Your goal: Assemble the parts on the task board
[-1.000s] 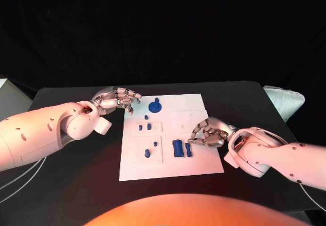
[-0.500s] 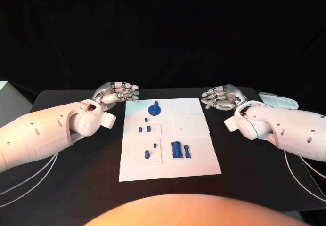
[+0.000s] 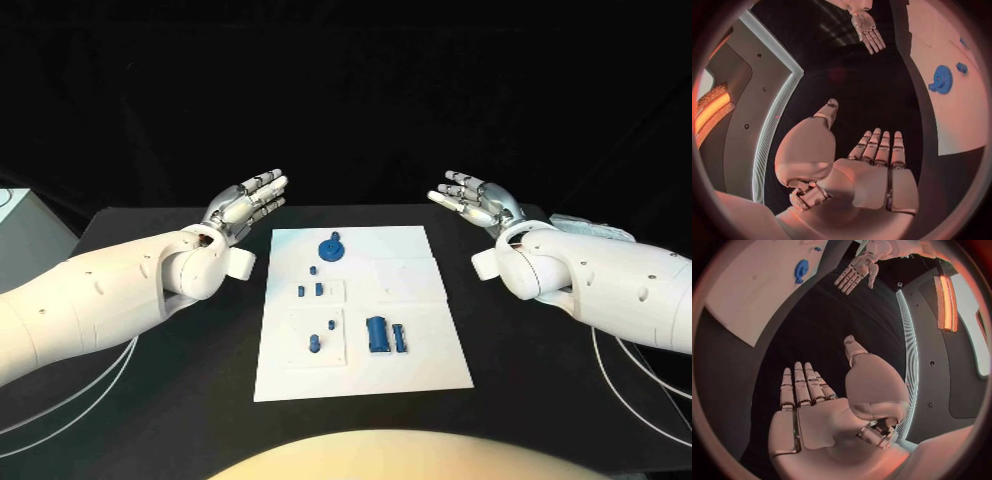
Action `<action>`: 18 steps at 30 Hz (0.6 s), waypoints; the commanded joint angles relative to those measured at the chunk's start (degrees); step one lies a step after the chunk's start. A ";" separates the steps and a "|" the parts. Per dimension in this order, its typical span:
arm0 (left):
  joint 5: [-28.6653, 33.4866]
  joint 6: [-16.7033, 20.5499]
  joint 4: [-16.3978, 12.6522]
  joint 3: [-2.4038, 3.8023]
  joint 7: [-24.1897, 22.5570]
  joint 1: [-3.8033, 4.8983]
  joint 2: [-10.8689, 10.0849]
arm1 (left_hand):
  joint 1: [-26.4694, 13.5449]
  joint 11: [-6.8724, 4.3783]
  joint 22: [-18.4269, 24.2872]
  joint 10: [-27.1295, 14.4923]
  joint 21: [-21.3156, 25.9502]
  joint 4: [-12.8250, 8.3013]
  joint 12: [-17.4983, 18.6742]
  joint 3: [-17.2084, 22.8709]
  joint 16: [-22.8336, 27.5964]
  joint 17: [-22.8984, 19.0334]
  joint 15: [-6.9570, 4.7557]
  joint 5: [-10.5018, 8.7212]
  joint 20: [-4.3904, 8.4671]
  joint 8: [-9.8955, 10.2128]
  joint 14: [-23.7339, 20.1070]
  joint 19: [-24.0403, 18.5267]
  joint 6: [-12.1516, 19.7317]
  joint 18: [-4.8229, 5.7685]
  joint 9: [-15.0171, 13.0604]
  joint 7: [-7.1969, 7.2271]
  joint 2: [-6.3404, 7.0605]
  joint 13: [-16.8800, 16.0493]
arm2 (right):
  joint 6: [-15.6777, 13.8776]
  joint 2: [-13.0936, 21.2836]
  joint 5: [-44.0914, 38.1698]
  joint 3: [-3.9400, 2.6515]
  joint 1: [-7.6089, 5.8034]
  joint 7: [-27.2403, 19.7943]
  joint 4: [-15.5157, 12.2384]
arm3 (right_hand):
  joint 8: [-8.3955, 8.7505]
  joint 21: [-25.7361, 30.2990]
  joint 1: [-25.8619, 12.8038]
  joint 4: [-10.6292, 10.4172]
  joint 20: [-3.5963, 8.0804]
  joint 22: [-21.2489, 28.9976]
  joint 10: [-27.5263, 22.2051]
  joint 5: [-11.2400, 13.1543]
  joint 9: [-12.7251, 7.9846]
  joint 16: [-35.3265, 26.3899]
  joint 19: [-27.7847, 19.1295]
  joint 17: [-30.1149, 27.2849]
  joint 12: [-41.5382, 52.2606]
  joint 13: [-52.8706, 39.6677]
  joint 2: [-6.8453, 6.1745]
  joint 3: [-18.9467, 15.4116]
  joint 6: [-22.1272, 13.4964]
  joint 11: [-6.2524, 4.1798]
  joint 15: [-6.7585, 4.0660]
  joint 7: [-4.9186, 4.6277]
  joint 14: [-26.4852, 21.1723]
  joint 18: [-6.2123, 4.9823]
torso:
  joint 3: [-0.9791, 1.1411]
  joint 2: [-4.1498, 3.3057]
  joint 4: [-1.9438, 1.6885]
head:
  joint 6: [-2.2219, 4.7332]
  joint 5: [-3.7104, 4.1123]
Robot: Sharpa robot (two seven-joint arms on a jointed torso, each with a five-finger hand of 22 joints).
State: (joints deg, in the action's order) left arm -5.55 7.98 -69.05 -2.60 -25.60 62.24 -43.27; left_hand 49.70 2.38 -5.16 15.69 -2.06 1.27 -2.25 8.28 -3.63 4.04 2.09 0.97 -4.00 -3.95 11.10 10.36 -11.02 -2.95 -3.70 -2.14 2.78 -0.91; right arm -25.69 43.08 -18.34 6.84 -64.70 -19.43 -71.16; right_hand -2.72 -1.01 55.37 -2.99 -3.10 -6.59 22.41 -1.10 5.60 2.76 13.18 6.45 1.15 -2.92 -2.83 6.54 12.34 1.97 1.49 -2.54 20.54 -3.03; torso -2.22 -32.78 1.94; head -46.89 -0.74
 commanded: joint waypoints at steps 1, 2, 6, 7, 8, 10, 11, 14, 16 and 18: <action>0.86 5.54 -2.12 0.28 -0.83 -0.18 -0.06 | -49.70 -2.38 5.16 -15.69 2.06 -1.27 2.25 -8.28 3.63 -4.04 -2.09 -0.97 4.00 3.95 -11.10 -10.36 11.02 2.95 3.70 2.14 -2.78 0.91 | -4.85 0.18 4.68 -0.97 0.74 -3.09 -3.28 | 2.72 1.01 -55.37 2.99 3.10 6.59 -22.41 1.10 -5.60 -2.76 -13.18 -6.45 -1.15 2.92 2.83 -6.54 -12.34 -1.97 -1.49 2.54 -20.54 3.03 | 0.42 0.30 -0.39 | 2.11 0.14; 1.18 7.62 -3.40 0.44 -1.06 -0.31 -0.15 | -49.70 -2.38 5.16 -15.69 2.06 -1.27 2.25 -8.28 3.63 -4.04 -2.09 -0.97 4.00 3.95 -11.10 -10.36 11.02 2.95 3.70 2.14 -2.78 0.91 | -6.66 0.37 6.51 -1.75 1.25 -4.06 -5.35 | 2.72 1.01 -55.37 2.99 3.10 6.59 -22.41 1.10 -5.60 -2.76 -13.18 -6.45 -1.15 2.92 2.83 -6.54 -12.34 -1.97 -1.49 2.54 -20.54 3.03 | 0.60 0.43 -0.54 | 3.15 0.20; 2.19 14.23 -7.45 0.94 -1.78 -0.72 -0.45 | -49.70 -2.38 5.16 -15.69 2.06 -1.27 2.25 -8.28 3.63 -4.04 -2.09 -0.97 4.00 3.95 -11.10 -10.36 11.02 2.95 3.70 2.14 -2.78 0.91 | -11.80 0.91 11.67 -3.97 2.68 -6.81 -11.22 | 2.72 1.01 -55.37 2.99 3.10 6.59 -22.41 1.10 -5.60 -2.76 -13.18 -6.45 -1.15 2.92 2.83 -6.54 -12.34 -1.97 -1.49 2.54 -20.54 3.03 | 1.16 0.84 -1.03 | 6.41 0.39; 2.46 16.02 -8.55 1.07 -1.98 -0.83 -0.53 | -49.70 -2.38 5.16 -15.69 2.06 -1.27 2.25 -8.28 3.63 -4.04 -2.09 -0.97 4.00 3.95 -11.10 -10.36 11.02 2.95 3.70 2.14 -2.78 0.91 | -12.89 1.03 12.77 -4.45 2.99 -7.40 -12.47 | 2.72 1.01 -55.37 2.99 3.10 6.59 -22.41 1.10 -5.60 -2.76 -13.18 -6.45 -1.15 2.92 2.83 -6.54 -12.34 -1.97 -1.49 2.54 -20.54 3.03 | 1.30 0.94 -1.15 | 7.21 0.43; 2.87 18.70 -10.20 1.28 -2.27 -1.00 -0.65 | -49.70 -2.38 5.16 -15.69 2.06 -1.27 2.25 -8.28 3.63 -4.04 -2.09 -0.97 4.00 3.95 -11.10 -10.36 11.02 2.95 3.70 2.14 -2.78 0.91 | -14.34 1.18 14.23 -5.07 3.39 -8.18 -14.12 | 2.72 1.01 -55.37 2.99 3.10 6.59 -22.41 1.10 -5.60 -2.76 -13.18 -6.45 -1.15 2.92 2.83 -6.54 -12.34 -1.97 -1.49 2.54 -20.54 3.03 | 1.49 1.07 -1.31 | 8.30 0.50; 3.42 22.25 -12.38 1.55 -2.67 -1.22 -0.80 | -49.70 -2.38 5.16 -15.69 2.06 -1.27 2.25 -8.28 3.63 -4.04 -2.09 -0.97 4.00 3.95 -11.10 -10.36 11.02 2.95 3.70 2.14 -2.78 0.91 | -15.93 1.34 15.83 -5.76 3.84 -9.03 -15.94 | 2.72 1.01 -55.37 2.99 3.10 6.59 -22.41 1.10 -5.60 -2.76 -13.18 -6.45 -1.15 2.92 2.83 -6.54 -12.34 -1.97 -1.49 2.54 -20.54 3.03 | 1.71 1.23 -1.50 | 9.56 0.57; 3.68 23.95 -13.42 1.68 -2.85 -1.33 -0.88 | -49.70 -2.38 5.16 -15.69 2.06 -1.27 2.25 -8.28 3.63 -4.04 -2.09 -0.97 4.00 3.95 -11.10 -10.36 11.02 2.95 3.70 2.14 -2.78 0.91 | -16.57 1.41 16.48 -6.04 4.02 -9.37 -16.68 | 2.72 1.01 -55.37 2.99 3.10 6.59 -22.41 1.10 -5.60 -2.76 -13.18 -6.45 -1.15 2.92 2.83 -6.54 -12.34 -1.97 -1.49 2.54 -20.54 3.03 | 1.81 1.30 -1.58 | 10.10 0.60; 4.45 29.00 -16.52 2.06 -3.41 -1.64 -1.11 | -49.70 -2.38 5.16 -15.69 2.06 -1.27 2.25 -8.28 3.63 -4.04 -2.09 -0.97 4.00 3.95 -11.10 -10.36 11.02 2.95 3.70 2.14 -2.78 0.91 | -18.08 1.57 17.99 -6.69 4.44 -10.18 -18.39 | 2.72 1.01 -55.37 2.99 3.10 6.59 -22.41 1.10 -5.60 -2.76 -13.18 -6.45 -1.15 2.92 2.83 -6.54 -12.34 -1.97 -1.49 2.54 -20.54 3.03 | 2.06 1.48 -1.80 | 11.56 0.69; 4.80 31.28 -17.92 2.23 -3.66 -1.78 -1.21 | -49.70 -2.38 5.16 -15.69 2.06 -1.27 2.25 -8.28 3.63 -4.04 -2.09 -0.97 4.00 3.95 -11.10 -10.36 11.02 2.95 3.70 2.14 -2.78 0.91 | -18.41 1.61 18.32 -6.83 4.53 -10.35 -18.77 | 2.72 1.01 -55.37 2.99 3.10 6.59 -22.41 1.10 -5.60 -2.76 -13.18 -6.45 -1.15 2.92 2.83 -6.54 -12.34 -1.97 -1.49 2.54 -20.54 3.03 | 2.15 1.55 -1.88 | 12.10 0.72; 5.02 32.70 -18.79 2.34 -3.81 -1.87 -1.27 | -49.70 -2.38 5.16 -15.69 2.06 -1.27 2.25 -8.28 3.63 -4.04 -2.09 -0.97 4.00 3.95 -11.10 -10.36 11.02 2.95 3.70 2.14 -2.78 0.91 | -18.43 1.61 18.34 -6.84 4.54 -10.37 -18.80 | 2.72 1.01 -55.37 2.99 3.10 6.59 -22.41 1.10 -5.60 -2.76 -13.18 -6.45 -1.15 2.92 2.83 -6.54 -12.34 -1.97 -1.49 2.54 -20.54 3.03 | 2.20 1.58 -1.92 | 12.36 0.73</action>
State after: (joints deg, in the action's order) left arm -2.26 32.53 -87.15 -0.34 -27.32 60.46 -44.53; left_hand 2.22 0.11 -0.22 0.88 -0.31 -0.01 -0.37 0.65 -0.38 0.19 0.01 0.22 -0.09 -0.41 0.73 0.69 -0.67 -1.17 -0.17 0.03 0.07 -0.09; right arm -41.16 44.62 -2.83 0.05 -60.21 -26.83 -89.79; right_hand -0.41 -0.27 2.90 -0.15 -0.12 -0.32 1.29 -0.30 0.26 0.43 0.98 0.30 0.38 -0.18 -0.08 0.54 0.79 -0.04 -0.09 -0.15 1.18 -0.79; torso -0.31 -31.39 0.26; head -35.34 -0.04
